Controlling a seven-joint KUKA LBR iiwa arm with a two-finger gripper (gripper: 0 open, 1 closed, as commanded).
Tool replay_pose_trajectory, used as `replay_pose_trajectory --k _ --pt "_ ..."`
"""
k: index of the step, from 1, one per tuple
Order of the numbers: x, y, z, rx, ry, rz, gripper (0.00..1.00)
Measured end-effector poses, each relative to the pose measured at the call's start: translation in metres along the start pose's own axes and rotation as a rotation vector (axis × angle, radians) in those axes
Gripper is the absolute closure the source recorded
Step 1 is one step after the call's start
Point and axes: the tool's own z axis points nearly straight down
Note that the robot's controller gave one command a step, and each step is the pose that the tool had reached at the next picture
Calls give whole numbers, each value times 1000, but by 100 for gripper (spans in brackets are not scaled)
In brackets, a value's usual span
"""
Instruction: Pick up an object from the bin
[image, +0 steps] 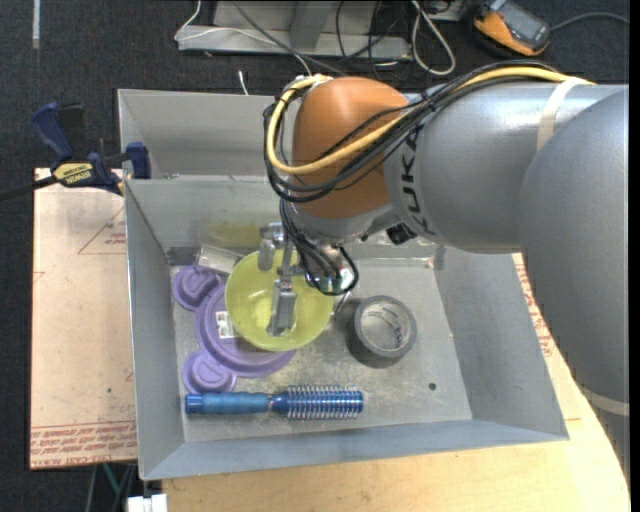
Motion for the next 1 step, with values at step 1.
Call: replay_pose_trajectory --k 1 --pt "0 0 0 0 0 0 0"
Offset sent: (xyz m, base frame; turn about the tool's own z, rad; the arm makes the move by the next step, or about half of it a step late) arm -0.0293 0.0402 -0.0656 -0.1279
